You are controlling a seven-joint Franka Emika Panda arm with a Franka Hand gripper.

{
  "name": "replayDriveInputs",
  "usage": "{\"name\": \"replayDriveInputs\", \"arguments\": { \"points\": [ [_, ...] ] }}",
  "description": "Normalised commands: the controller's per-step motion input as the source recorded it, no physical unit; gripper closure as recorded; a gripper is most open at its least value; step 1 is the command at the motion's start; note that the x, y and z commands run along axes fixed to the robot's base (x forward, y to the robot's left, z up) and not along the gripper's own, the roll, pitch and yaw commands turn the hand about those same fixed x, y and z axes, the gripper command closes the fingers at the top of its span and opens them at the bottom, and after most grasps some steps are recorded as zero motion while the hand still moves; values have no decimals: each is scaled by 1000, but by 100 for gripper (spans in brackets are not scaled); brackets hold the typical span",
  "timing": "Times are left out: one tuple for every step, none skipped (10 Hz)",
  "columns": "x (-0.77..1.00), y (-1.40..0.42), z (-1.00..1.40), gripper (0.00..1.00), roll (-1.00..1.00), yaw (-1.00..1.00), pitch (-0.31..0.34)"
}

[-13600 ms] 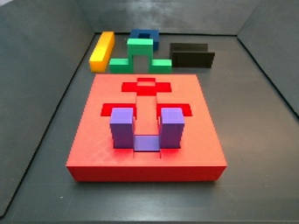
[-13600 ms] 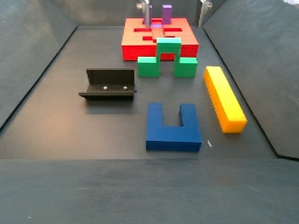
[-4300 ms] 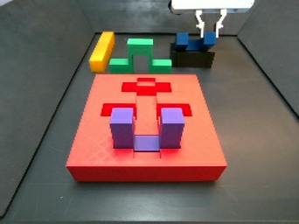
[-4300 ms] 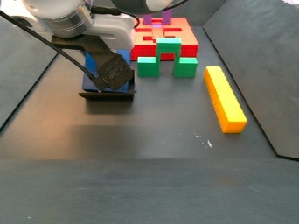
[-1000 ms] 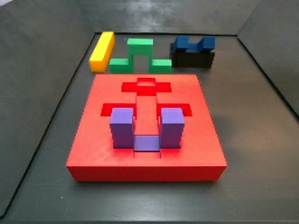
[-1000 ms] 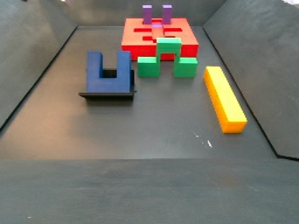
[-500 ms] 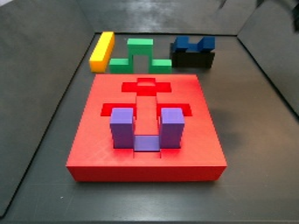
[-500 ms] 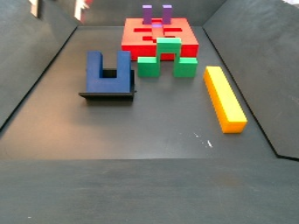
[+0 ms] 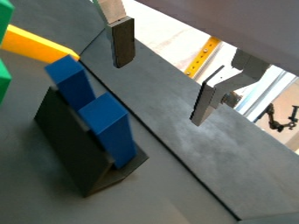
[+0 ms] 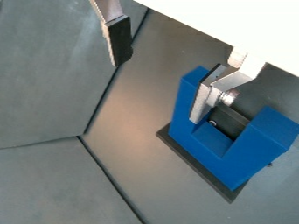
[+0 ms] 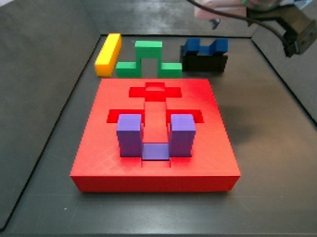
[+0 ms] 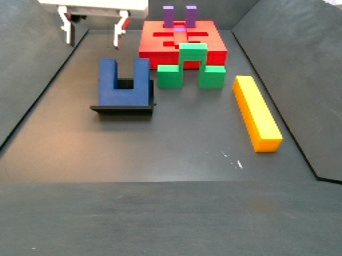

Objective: Pick up the blue object. Move up. Place the blue object on the fixture. Regrasp the blue object. Move to above the board. Insert the blue object.
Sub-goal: Regrasp the blue object.

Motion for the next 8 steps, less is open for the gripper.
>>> {"name": "replayDriveInputs", "arguments": {
  "points": [
    [0, 0, -286, 0, 129, 57, 0],
    [0, 0, -309, 0, 126, 51, 0],
    [0, 0, -314, 0, 40, 51, 0],
    [0, 0, -294, 0, 63, 51, 0],
    [0, 0, -269, 0, 46, 54, 0],
    [0, 0, -251, 0, 31, 46, 0],
    [0, 0, -206, 0, 0, 46, 0],
    [0, 0, -194, 0, 3, 46, 0]
  ]
}}
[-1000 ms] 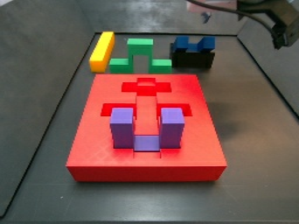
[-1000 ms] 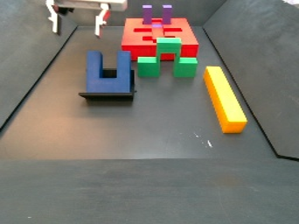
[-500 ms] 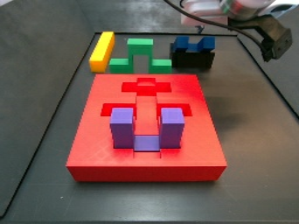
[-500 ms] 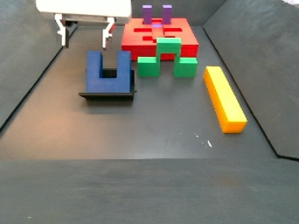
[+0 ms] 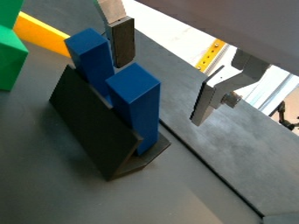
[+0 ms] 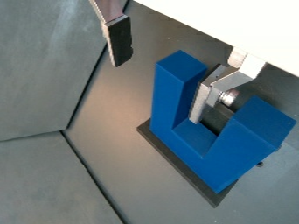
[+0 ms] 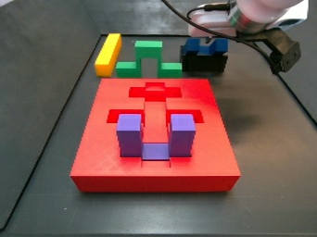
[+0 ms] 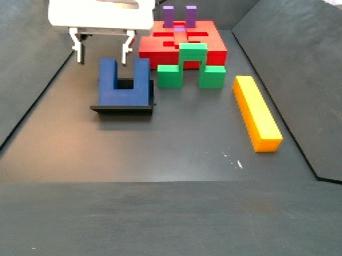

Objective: Pick up the blue object. Move up. Place the blue object on the fixture. Regrasp the blue object. Move to above the board. Insert the blue object.
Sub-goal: Regrasp the blue object.

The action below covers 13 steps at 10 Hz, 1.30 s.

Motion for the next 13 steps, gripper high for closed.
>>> {"name": "replayDriveInputs", "arguments": {
  "points": [
    [0, 0, -211, 0, 37, 63, 0],
    [43, -11, -231, 0, 80, 77, 0],
    [11, 0, -220, 0, 71, 54, 0],
    [0, 0, -243, 0, 91, 51, 0],
    [3, 0, -249, 0, 120, 54, 0],
    [0, 0, -206, 0, 126, 54, 0],
    [6, 0, -103, 0, 97, 46, 0],
    [3, 0, -34, 0, 20, 0, 0],
    [43, -3, -89, 0, 106, 0, 0],
    [31, 0, -49, 0, 140, 0, 6],
    [86, -37, -26, 0, 0, 0, 20],
    [323, -174, -26, 0, 126, -40, 260],
    [0, 0, 0, 100, 0, 0, 0]
  ]
}}
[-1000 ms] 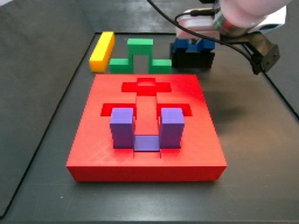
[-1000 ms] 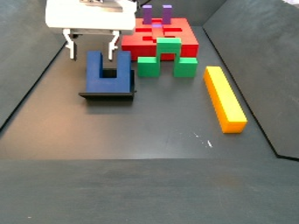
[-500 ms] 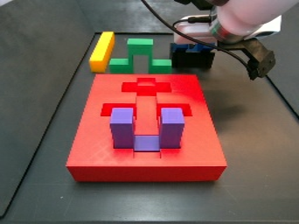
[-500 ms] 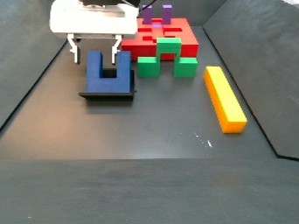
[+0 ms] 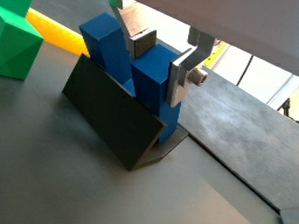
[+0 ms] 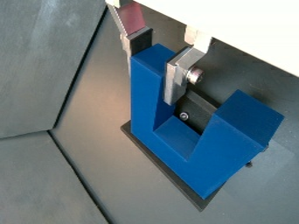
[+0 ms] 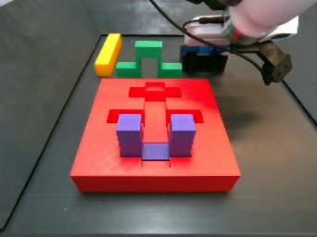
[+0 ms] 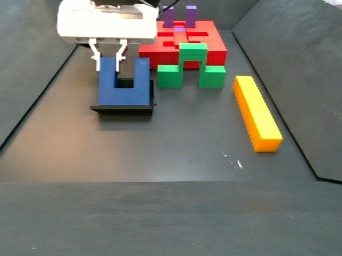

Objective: Pick up the blue object. Move up. Place the blue object on the fixture. Regrasp the blue object. Move to above the board. Insert the blue object.
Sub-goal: Regrasp the blue object.

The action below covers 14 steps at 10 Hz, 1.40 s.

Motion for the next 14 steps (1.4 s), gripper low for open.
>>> {"name": "replayDriveInputs", "arguments": {
  "points": [
    [0, 0, 0, 100, 0, 0, 0],
    [0, 0, 0, 100, 0, 0, 0],
    [0, 0, 0, 100, 0, 0, 0],
    [0, 0, 0, 100, 0, 0, 0],
    [0, 0, 0, 100, 0, 0, 0],
    [0, 0, 0, 100, 0, 0, 0],
    [0, 0, 0, 100, 0, 0, 0],
    [0, 0, 0, 100, 0, 0, 0],
    [0, 0, 0, 100, 0, 0, 0],
    [0, 0, 0, 100, 0, 0, 0],
    [0, 0, 0, 100, 0, 0, 0],
    [0, 0, 0, 100, 0, 0, 0],
    [0, 0, 0, 100, 0, 0, 0],
    [0, 0, 0, 100, 0, 0, 0]
  ]
}}
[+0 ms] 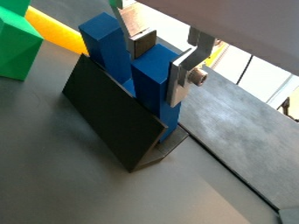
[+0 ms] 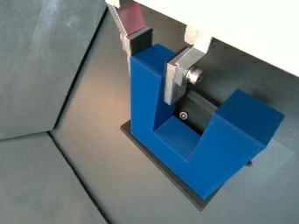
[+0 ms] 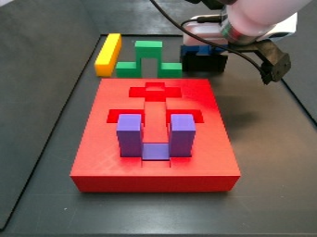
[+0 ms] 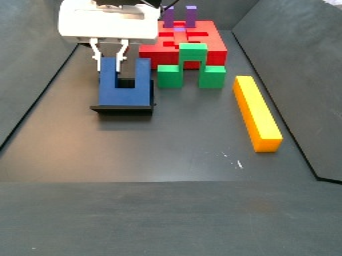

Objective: Pick up the blue object. Move up. Place the blue object on the fixture. Regrasp the blue object. Move to above the board. Insert the blue object.
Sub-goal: Regrasp the blue object, then move to above the board.

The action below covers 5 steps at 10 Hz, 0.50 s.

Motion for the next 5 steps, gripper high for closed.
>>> {"name": "replayDriveInputs", "arguments": {
  "points": [
    [0, 0, 0, 100, 0, 0, 0],
    [0, 0, 1400, 100, 0, 0, 0],
    [-33, 30, 1400, 100, 11, 12, 49],
    [-57, 35, 1400, 100, -49, 8, 32],
    [-60, 46, 1400, 100, -34, 22, 5]
  ]
}}
